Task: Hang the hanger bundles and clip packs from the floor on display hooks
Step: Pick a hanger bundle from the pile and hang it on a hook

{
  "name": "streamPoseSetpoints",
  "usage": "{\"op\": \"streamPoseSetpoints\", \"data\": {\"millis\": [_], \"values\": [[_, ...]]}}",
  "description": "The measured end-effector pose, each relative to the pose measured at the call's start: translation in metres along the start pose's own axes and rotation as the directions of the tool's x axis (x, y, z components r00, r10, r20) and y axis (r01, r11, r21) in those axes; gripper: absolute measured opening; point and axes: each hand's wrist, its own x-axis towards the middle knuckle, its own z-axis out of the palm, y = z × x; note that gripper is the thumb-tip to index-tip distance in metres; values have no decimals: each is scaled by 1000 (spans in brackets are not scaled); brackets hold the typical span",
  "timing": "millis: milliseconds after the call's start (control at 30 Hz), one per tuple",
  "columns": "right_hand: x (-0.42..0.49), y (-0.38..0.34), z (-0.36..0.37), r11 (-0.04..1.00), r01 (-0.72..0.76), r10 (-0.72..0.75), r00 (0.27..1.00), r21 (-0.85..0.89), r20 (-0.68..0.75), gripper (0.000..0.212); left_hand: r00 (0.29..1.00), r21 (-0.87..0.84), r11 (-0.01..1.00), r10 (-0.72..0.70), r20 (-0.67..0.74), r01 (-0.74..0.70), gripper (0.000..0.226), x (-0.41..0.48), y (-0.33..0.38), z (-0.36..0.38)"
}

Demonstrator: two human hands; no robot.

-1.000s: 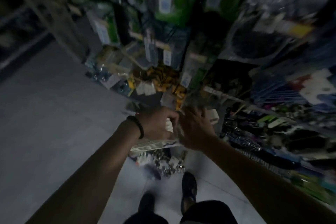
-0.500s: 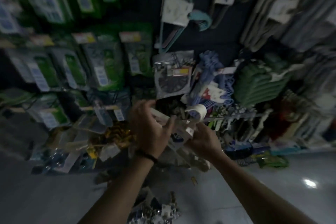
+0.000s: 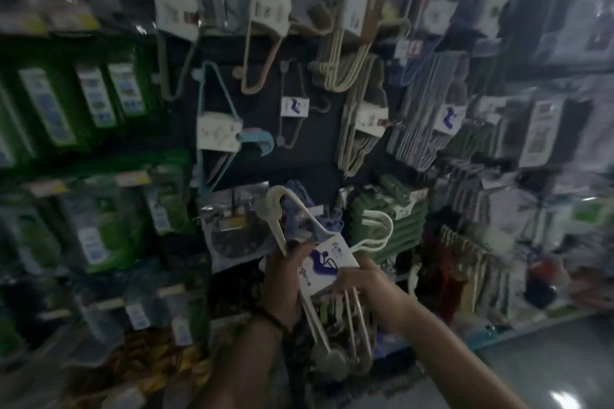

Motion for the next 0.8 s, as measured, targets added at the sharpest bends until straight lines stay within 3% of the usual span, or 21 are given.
{"op": "streamPoseSetpoints", "data": {"millis": [133, 167, 200, 267, 300, 367, 433, 567, 633, 733, 800], "values": [[-26, -48, -58, 974, -110, 109, 994, -200, -17, 14, 999, 30, 1000, -4, 37, 3, 43, 15, 8, 59], [-26, -51, -73, 911, -116, 92, 993, -396, -78, 17, 999, 72, 997, 34, 8, -35, 49, 21, 10, 71], [-25, -56, -86, 789, -116, 34, 989, -603, -146, 34, 996, 130, 989, 78, -31, -74, 53, 26, 14, 83], [-16, -62, -108, 524, -149, -141, 956, -839, -258, 59, 982, 222, 966, 159, -104, -133, 40, 35, 19, 99], [-9, -65, -115, 455, -147, -266, 919, -879, -291, 58, 971, 256, 952, 203, -129, -165, 30, 37, 21, 106], [5, -84, -120, 380, -66, -495, 828, -923, -263, 36, 952, 315, 921, 280, -125, -229, 24, 40, 26, 118], [29, -96, -125, 331, 18, -602, 774, -943, -197, 34, 937, 335, 899, 332, -107, -281, 25, 38, 36, 128], [86, -103, -125, 72, 50, -562, 827, -996, 1, 39, 884, 418, 819, 462, -71, -394, 47, 54, 60, 129], [109, -109, -123, 40, 100, -547, 835, -994, 62, 35, 843, 477, 758, 535, -63, -445, 55, 66, 75, 125], [146, -122, -119, -27, 96, -595, 798, -995, 93, 33, 834, 459, 734, 551, 31, -502, 45, 87, 100, 114], [168, -130, -118, 35, 72, -670, 742, -997, 30, 31, 801, 478, 681, 592, 86, -554, 50, 109, 119, 97]]}}
